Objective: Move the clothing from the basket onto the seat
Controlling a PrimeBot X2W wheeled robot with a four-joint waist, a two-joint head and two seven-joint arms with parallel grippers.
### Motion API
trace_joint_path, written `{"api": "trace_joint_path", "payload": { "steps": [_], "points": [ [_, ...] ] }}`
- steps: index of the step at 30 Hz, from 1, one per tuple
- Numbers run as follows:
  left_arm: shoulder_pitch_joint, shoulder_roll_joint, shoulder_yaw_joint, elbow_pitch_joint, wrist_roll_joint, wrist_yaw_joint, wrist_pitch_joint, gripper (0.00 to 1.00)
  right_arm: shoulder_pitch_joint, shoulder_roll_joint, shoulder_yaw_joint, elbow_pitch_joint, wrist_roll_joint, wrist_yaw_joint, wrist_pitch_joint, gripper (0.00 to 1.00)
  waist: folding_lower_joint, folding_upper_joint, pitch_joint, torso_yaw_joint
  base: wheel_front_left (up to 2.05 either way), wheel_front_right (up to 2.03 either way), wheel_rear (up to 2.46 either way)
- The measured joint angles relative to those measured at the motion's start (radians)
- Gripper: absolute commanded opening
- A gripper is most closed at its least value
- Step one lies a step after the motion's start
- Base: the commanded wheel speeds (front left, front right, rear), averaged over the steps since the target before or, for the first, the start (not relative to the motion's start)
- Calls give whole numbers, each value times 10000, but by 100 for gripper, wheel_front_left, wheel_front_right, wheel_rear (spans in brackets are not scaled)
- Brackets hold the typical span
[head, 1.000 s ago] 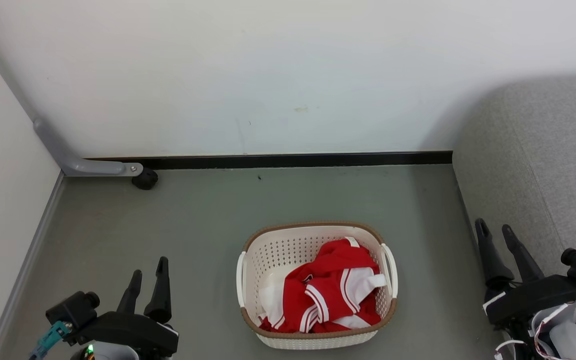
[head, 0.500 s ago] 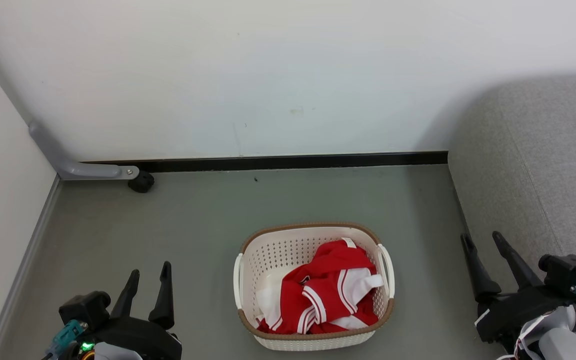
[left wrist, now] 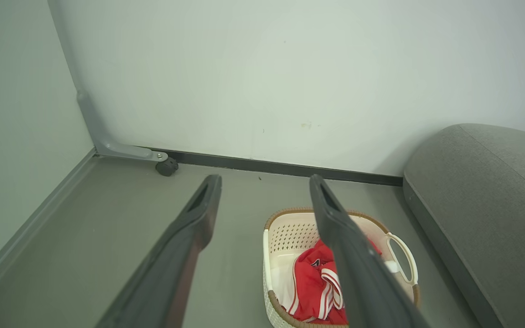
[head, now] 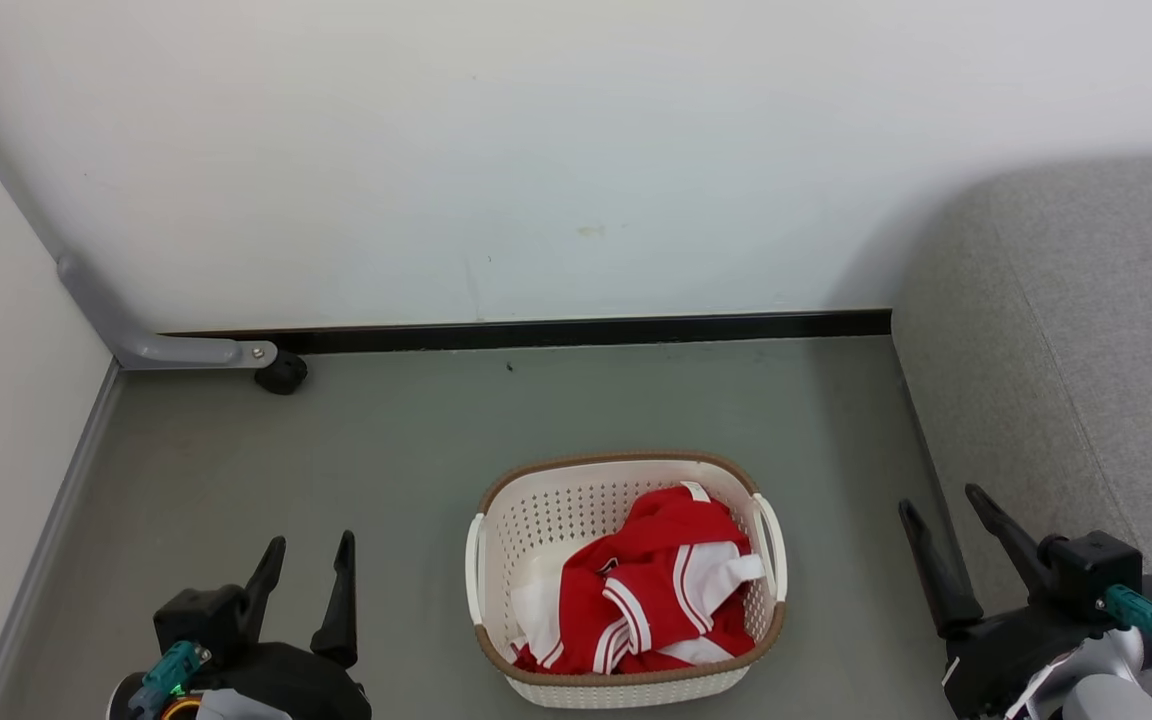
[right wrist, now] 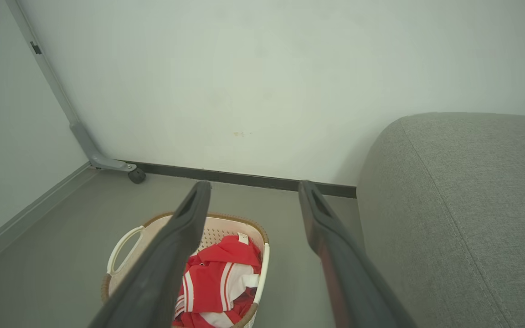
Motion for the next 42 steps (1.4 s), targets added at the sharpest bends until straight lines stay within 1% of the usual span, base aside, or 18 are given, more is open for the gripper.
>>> {"api": "trace_joint_path", "payload": {
  "steps": [12,20,26,31,36,39,42],
  "points": [
    [-86,-67,238,10,360,-17,-2,100,8,27,-102,102,-234,0,-6,100,0,0,-32,-56,0,0,0],
    [-81,-148,328,-17,489,-180,-2,100,107,86,-161,79,-309,0,-6,100,0,0,32,-127,0,0,0],
    [-60,-244,397,-142,497,-198,-2,100,102,236,-113,-63,-426,13,-8,100,0,0,164,-286,0,0,0],
    [-63,-453,336,-360,604,-278,-2,100,104,263,-113,-395,-583,15,-8,100,0,0,424,-487,0,0,0],
    [-99,-476,297,-499,667,-282,-4,100,83,291,-130,-635,-600,17,-10,100,0,0,726,-613,0,0,0],
    [-203,-487,215,-502,688,-357,-4,100,-18,364,-134,-809,-688,29,-10,100,0,0,997,-720,0,0,0],
    [-500,-508,63,-499,899,-360,-4,100,-204,428,-134,-1055,-715,29,-13,100,0,0,1302,-833,0,0,0]
  ]
}}
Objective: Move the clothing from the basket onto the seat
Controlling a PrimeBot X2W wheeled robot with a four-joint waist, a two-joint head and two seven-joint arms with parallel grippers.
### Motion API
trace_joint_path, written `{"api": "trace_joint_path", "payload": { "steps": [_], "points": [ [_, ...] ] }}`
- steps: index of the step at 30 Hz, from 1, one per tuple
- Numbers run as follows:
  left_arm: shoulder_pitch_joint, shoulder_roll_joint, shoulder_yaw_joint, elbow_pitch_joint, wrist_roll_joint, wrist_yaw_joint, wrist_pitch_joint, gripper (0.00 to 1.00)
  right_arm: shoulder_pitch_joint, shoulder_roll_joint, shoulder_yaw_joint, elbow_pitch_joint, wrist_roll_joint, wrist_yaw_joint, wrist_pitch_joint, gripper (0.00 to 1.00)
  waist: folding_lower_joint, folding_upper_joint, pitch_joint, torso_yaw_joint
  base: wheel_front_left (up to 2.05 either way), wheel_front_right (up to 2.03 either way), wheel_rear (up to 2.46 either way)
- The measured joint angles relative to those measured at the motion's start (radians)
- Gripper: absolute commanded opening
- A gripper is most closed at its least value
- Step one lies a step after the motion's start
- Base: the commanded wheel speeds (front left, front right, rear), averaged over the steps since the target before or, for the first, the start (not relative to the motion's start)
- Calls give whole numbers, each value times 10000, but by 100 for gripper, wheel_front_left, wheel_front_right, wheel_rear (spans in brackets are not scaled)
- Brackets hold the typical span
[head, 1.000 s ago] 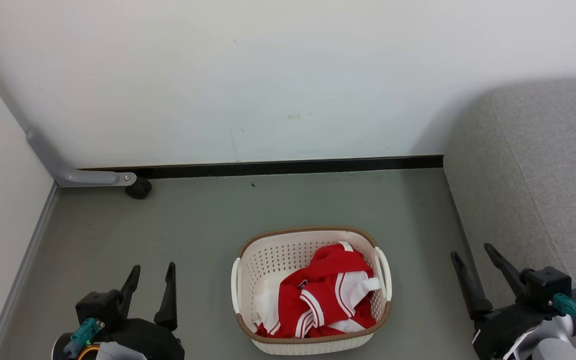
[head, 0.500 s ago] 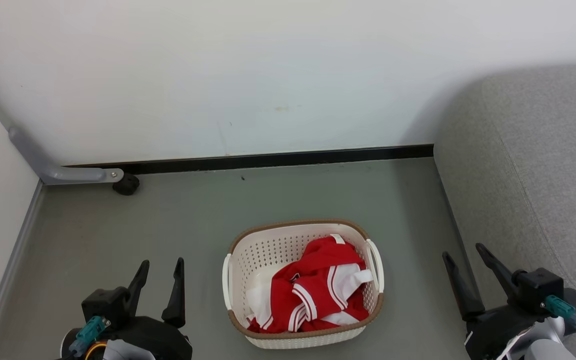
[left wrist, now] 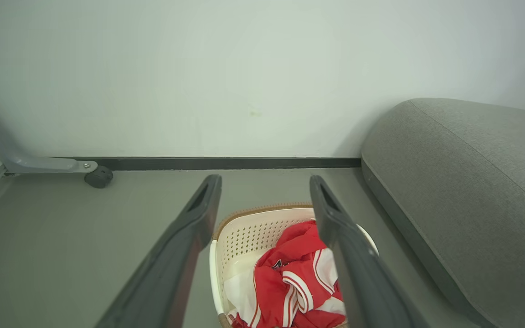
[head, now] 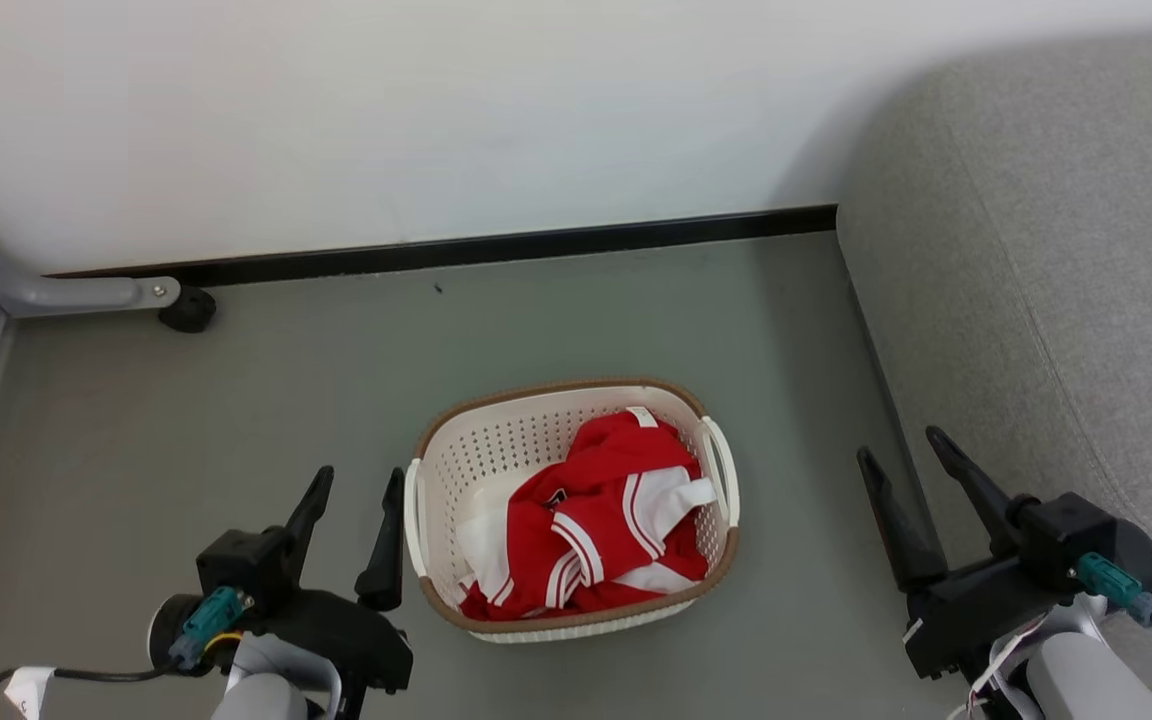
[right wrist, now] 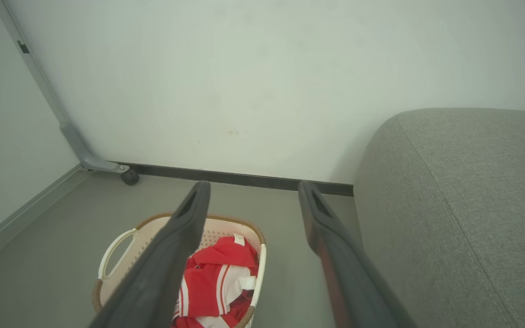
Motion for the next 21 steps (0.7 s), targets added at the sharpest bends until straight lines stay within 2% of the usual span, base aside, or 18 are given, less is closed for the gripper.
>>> {"api": "trace_joint_path", "payload": {
  "steps": [11,21],
  "points": [
    [-1319,-81,-585,65,336,-79,0,100,-739,263,59,-830,-138,48,-2,100,1,0,1341,-424,0,0,0],
    [-2689,-63,-943,604,663,-81,0,100,-1401,468,40,-1030,-171,90,-4,100,2,1,2680,-788,0,0,0]
  ]
}}
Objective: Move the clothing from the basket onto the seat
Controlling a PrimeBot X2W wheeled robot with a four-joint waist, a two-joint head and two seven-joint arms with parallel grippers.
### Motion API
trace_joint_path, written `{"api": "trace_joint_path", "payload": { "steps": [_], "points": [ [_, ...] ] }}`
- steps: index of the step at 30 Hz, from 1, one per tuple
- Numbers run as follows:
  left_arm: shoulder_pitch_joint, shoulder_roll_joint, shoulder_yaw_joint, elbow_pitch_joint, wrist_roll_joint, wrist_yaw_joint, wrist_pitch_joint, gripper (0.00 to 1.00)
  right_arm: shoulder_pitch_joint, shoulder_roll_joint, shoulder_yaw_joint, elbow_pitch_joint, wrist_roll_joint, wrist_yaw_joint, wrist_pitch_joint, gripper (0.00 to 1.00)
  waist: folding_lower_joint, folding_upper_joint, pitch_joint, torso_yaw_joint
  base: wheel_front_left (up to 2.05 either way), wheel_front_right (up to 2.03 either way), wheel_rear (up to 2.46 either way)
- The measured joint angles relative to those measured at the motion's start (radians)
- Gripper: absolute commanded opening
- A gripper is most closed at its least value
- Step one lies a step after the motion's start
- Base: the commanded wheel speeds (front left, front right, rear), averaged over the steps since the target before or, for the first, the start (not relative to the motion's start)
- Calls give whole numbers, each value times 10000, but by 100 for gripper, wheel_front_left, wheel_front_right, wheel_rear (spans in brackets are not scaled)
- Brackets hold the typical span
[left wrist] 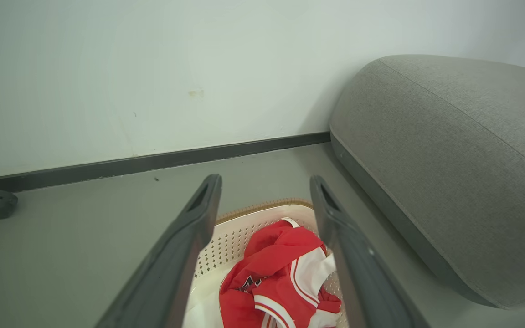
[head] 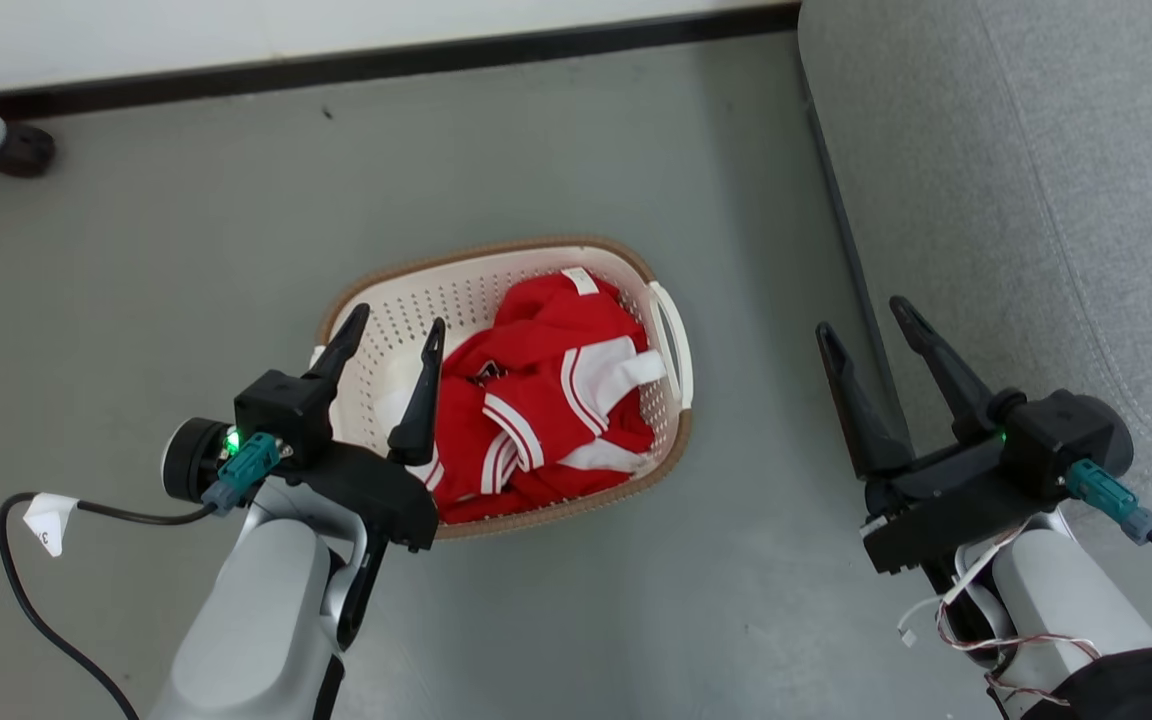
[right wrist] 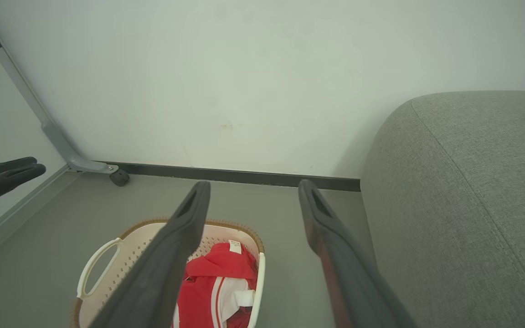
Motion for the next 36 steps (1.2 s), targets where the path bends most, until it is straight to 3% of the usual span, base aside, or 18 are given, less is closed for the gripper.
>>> {"api": "trace_joint_path", "payload": {
  "steps": [12,36],
  "points": [
    [-823,203,-232,594,138,-2,167,100,-565,130,-207,-353,-27,42,0,100,0,0,1364,-539,0,0,0],
    [-3246,713,-715,1737,963,190,2566,100,-1464,769,117,-731,-36,71,-2,100,-1,0,4182,-1618,0,0,0]
  ]
}}
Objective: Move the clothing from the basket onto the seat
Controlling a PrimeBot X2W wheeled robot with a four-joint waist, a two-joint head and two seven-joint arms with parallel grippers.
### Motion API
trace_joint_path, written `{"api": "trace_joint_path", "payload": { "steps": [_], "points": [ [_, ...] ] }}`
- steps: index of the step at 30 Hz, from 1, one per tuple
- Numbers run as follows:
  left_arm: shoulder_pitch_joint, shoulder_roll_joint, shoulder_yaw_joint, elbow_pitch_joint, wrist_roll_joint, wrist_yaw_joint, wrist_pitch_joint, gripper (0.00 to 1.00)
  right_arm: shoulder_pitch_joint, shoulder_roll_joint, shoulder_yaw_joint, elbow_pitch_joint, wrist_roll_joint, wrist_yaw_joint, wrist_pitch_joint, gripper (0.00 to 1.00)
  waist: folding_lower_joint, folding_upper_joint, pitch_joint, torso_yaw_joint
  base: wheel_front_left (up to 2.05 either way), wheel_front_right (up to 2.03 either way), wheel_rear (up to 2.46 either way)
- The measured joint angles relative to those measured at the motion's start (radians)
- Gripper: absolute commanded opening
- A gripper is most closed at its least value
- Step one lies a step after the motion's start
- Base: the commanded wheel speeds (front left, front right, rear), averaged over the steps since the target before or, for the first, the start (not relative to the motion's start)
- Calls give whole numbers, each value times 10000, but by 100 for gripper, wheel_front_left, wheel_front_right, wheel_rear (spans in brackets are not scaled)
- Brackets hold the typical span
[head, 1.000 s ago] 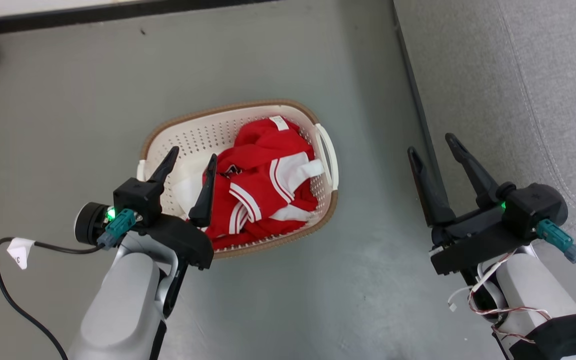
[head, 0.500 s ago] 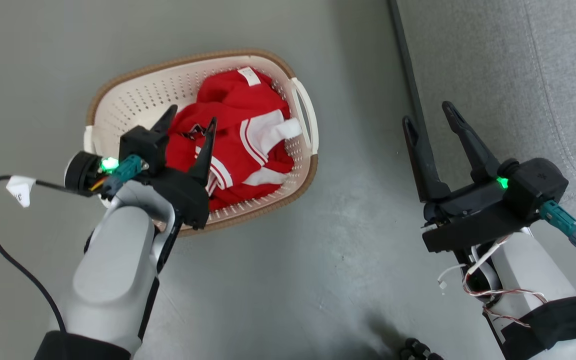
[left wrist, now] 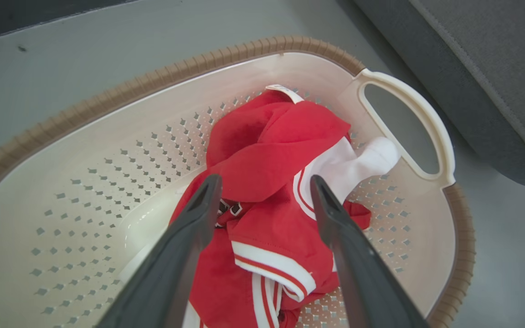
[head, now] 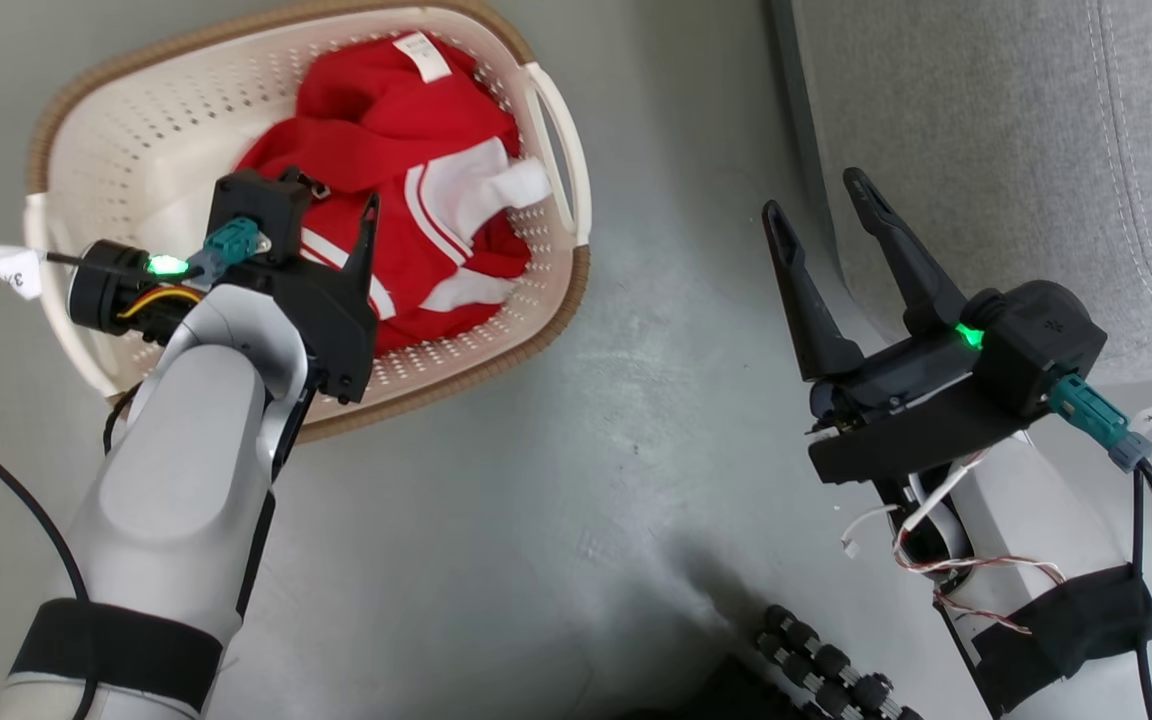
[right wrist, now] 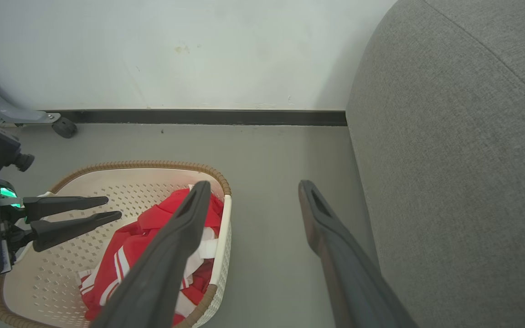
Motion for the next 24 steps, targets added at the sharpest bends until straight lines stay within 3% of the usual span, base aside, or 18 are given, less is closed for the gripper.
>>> {"api": "trace_joint_path", "payload": {
  "steps": [24],
  "points": [
    [-1115,349,113,665,79,253,1147,100,-272,117,276,-21,188,2,0,100,-1,-1,1597,-799,0,0,0]
  ]
}}
